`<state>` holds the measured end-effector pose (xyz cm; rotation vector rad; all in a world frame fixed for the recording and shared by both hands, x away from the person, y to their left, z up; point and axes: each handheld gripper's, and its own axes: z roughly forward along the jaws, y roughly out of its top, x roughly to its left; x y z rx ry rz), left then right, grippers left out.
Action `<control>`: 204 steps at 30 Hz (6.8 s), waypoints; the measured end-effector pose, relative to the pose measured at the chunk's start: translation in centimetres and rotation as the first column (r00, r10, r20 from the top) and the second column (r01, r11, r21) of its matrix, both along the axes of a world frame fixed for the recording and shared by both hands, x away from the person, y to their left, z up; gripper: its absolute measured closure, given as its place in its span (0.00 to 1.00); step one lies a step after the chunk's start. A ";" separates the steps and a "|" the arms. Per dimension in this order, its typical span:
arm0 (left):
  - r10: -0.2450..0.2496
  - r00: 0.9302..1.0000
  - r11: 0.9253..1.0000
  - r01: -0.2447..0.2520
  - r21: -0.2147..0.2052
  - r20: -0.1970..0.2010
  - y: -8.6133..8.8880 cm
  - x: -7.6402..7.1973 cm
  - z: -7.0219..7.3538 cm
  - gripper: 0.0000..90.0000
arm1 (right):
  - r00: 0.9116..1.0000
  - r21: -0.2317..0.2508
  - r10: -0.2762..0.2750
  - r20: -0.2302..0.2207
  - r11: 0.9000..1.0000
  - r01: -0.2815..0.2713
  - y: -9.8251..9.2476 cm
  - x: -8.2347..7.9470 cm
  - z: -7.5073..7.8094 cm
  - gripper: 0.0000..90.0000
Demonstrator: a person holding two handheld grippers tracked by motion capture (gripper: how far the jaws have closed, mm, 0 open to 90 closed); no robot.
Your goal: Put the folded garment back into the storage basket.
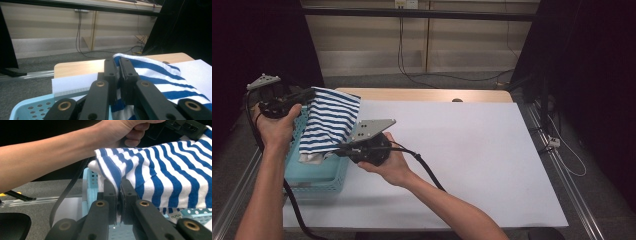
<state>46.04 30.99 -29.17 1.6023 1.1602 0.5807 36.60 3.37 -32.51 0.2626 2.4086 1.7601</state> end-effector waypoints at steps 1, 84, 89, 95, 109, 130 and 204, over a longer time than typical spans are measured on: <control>0.000 1.000 1.000 0.000 0.000 0.000 0.0 0.0 0.0 0.95 | 1.000 0.000 0.000 0.000 1.000 0.000 0.0 0.0 0.0 0.96; 0.123 0.974 0.992 -0.114 0.062 -0.189 5.7 1.5 -7.5 0.95 | 0.993 -0.129 0.059 -0.103 0.989 -0.072 8.2 2.8 -6.2 0.96; 0.122 0.972 0.991 -0.109 0.075 -0.199 5.8 1.7 -7.8 0.95 | 0.993 -0.135 0.054 -0.108 0.988 -0.069 8.3 2.9 -6.4 0.96; 0.126 0.969 0.991 -0.111 0.079 -0.215 5.6 2.0 -8.3 0.95 | 0.994 -0.159 0.050 -0.101 0.985 -0.066 8.4 3.1 -6.9 0.96; 0.130 0.967 0.989 -0.109 0.104 -0.220 5.3 2.7 -8.9 0.95 | 0.993 -0.182 0.046 -0.106 0.981 -0.065 8.9 3.5 -7.5 0.96; 0.150 0.955 0.979 -0.108 0.174 -0.256 4.0 3.6 -10.2 0.55 | 0.993 -0.253 0.044 -0.114 0.965 -0.072 9.1 3.7 -8.5 0.69; -0.005 0.993 0.996 -0.006 0.091 0.121 -7.0 -9.3 -6.1 0.05 | 0.862 0.054 -0.506 -0.025 0.860 0.507 -14.7 1.0 -5.9 0.05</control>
